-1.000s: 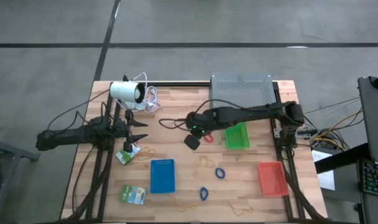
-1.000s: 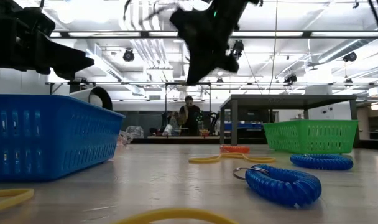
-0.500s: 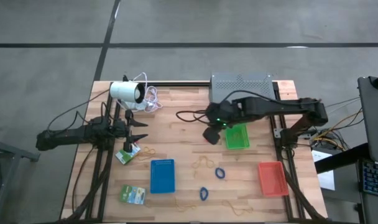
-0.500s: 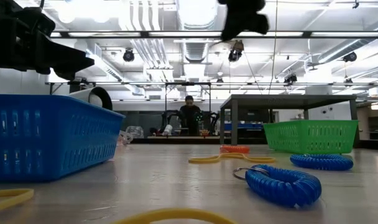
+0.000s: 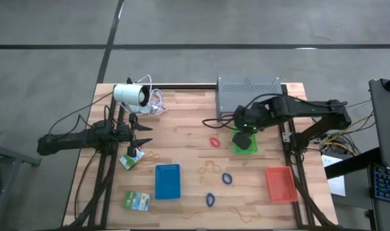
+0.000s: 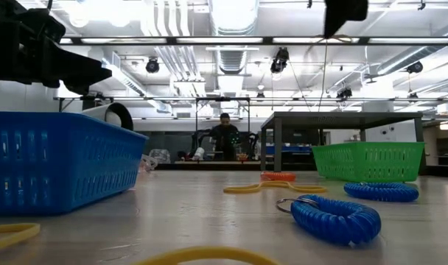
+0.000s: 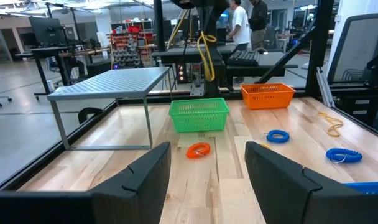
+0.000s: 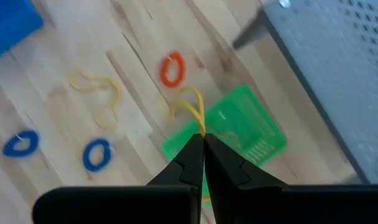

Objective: Pick & Place Office Desk Supplies
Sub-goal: Put the yellow rubber band into the green bin

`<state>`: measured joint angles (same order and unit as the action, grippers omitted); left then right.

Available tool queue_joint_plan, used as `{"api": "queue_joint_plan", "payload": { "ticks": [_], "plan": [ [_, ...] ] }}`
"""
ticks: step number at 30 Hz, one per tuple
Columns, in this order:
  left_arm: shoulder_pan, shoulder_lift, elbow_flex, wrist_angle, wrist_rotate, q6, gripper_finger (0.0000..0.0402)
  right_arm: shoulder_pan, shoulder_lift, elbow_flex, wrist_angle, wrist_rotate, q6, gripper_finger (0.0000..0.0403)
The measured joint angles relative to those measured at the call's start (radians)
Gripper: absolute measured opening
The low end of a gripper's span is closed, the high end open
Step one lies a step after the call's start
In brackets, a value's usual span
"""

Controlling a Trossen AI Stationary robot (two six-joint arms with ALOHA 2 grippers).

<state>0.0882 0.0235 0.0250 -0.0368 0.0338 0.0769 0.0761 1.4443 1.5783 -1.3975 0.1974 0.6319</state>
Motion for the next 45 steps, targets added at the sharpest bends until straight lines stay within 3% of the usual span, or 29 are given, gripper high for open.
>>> {"api": "queue_joint_plan", "payload": {
  "ticks": [12,26,45],
  "plan": [
    [0.000,0.000,0.000,0.000,0.000,0.000,0.0212,0.000,-0.161,-0.181,-0.038,-0.001,-0.006,0.0008],
    [0.000,0.000,0.000,0.000,0.000,0.000,0.0212,-0.021,-0.325,-0.584,0.235,0.012,-0.003,0.0008],
    [0.000,0.000,0.000,0.000,0.000,0.000,0.0212,-0.065,-0.330,-0.876,0.614,0.007,-0.011,0.0008]
  ]
}}
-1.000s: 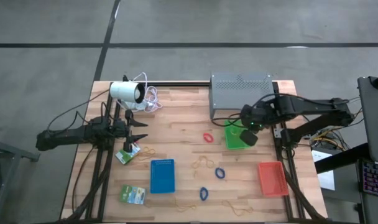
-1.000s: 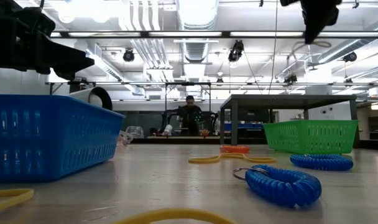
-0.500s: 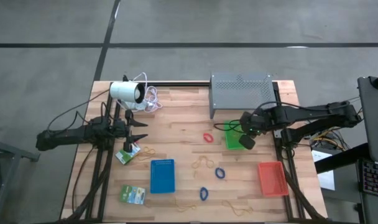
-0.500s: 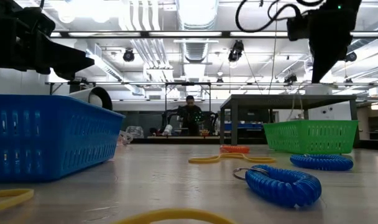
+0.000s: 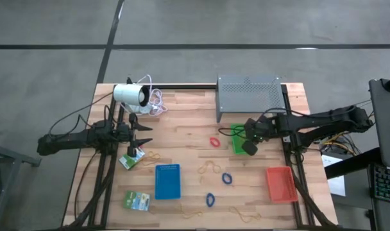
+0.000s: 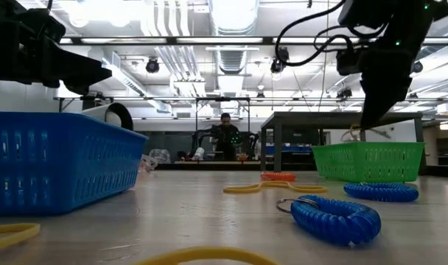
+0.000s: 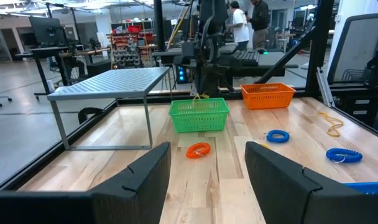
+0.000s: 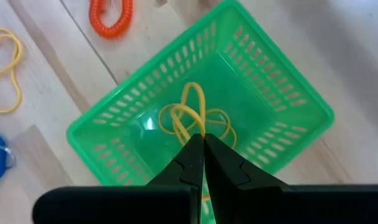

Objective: Pick & Place Office Desk Supplies
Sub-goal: Put the yellow rubber band into the green bin

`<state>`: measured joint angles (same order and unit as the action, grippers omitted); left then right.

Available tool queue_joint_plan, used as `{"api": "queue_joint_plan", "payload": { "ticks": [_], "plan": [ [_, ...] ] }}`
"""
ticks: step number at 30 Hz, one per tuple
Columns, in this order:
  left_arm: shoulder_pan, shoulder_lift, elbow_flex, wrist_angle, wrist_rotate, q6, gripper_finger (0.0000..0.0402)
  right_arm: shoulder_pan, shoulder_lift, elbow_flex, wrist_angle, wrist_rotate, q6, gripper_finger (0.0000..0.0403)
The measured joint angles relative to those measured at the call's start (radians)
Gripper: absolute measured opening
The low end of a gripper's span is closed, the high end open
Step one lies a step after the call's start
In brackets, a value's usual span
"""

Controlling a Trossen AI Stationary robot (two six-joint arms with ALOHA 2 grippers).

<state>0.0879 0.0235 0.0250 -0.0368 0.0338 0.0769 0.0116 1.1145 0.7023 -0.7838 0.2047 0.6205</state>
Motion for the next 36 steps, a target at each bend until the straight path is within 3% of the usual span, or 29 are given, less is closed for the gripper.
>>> {"api": "queue_joint_plan", "payload": {
  "ticks": [13,36],
  "plan": [
    [0.000,0.000,0.000,0.000,0.000,0.000,0.0212,-0.026,0.013,-0.118,0.138,-0.055,0.005,0.0008],
    [0.000,0.000,0.000,0.000,0.000,0.000,0.0212,-0.039,0.077,-0.111,0.190,-0.100,0.074,0.0009]
  ]
}}
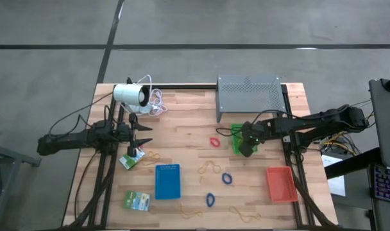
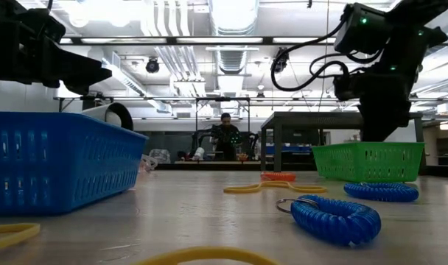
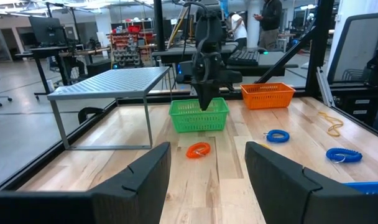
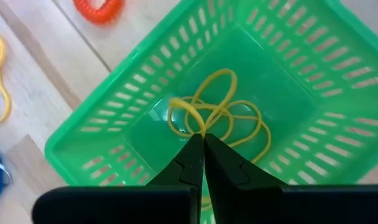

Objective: Pick & Place Office Desk Supplies
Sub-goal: Put the yellow rubber band into the green bin

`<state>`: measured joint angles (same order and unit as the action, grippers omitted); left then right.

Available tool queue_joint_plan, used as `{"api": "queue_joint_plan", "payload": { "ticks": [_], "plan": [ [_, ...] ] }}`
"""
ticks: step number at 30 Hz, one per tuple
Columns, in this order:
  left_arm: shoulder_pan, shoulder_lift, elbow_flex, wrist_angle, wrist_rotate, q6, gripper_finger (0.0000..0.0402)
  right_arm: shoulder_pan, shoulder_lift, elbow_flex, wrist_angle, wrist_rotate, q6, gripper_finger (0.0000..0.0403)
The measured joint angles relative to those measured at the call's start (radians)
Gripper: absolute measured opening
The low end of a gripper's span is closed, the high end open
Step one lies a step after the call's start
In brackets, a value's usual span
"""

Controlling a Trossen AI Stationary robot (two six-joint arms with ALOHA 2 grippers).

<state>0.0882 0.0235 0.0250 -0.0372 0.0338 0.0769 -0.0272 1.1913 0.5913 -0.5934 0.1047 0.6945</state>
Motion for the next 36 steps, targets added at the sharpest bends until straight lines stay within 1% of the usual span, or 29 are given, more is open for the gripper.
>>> {"api": "queue_joint_plan", "payload": {
  "ticks": [4,10,13,18,29,32,36],
  "plan": [
    [0.000,0.000,0.000,0.000,0.000,0.000,0.0212,0.001,0.000,0.003,0.001,-0.001,0.017,0.0023],
    [0.000,0.000,0.000,0.000,0.000,0.000,0.0212,0.001,0.000,0.003,0.000,-0.011,0.016,0.0079],
    [0.000,0.000,0.000,0.000,0.000,0.000,0.0212,0.001,0.000,0.004,0.002,-0.036,0.000,0.0108],
    [0.000,0.000,0.000,0.000,0.000,0.000,0.0212,0.001,0.000,0.005,0.001,-0.053,-0.005,0.0137],
    [0.000,0.000,0.000,0.000,0.000,0.000,0.0212,0.001,-0.007,0.009,-0.004,-0.053,-0.006,0.0144],
    [0.000,0.000,0.000,0.000,0.000,0.000,0.0212,0.001,-0.038,0.043,-0.020,-0.055,-0.006,0.0144],
    [0.000,0.000,0.000,0.000,0.000,0.000,0.0212,0.001,-0.088,0.129,-0.097,-0.053,-0.006,0.0139]
  ]
}}
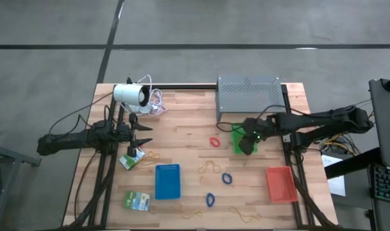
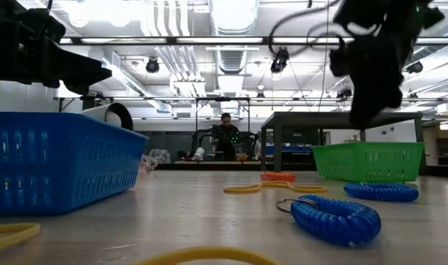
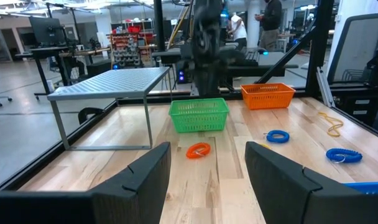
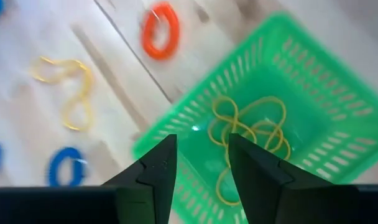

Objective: Pick & Place Office Desk Supplies
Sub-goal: Put the yellow rubber band into the green bin

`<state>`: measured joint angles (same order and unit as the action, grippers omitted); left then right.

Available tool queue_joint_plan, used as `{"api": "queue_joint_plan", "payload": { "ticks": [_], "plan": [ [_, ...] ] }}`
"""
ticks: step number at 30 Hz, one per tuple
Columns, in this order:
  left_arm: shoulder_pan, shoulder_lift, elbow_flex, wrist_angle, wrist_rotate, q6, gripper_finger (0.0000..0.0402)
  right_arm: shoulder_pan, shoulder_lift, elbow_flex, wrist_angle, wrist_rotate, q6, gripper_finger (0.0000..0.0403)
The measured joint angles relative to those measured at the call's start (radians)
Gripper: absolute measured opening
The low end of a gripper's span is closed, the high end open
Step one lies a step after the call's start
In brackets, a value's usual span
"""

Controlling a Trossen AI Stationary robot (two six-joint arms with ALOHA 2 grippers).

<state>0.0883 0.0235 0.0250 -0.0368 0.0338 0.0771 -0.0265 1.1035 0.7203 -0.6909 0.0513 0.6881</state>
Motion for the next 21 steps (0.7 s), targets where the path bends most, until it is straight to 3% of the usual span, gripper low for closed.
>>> {"api": "queue_joint_plan", "payload": {
  "ticks": [10,21],
  "plan": [
    [0.000,0.000,0.000,0.000,0.000,0.000,0.0212,0.008,0.002,0.235,-0.121,0.000,0.013,0.0114],
    [0.000,0.000,0.000,0.000,0.000,0.000,0.0212,0.105,0.271,0.450,-0.121,0.001,0.077,0.0131]
  ]
}}
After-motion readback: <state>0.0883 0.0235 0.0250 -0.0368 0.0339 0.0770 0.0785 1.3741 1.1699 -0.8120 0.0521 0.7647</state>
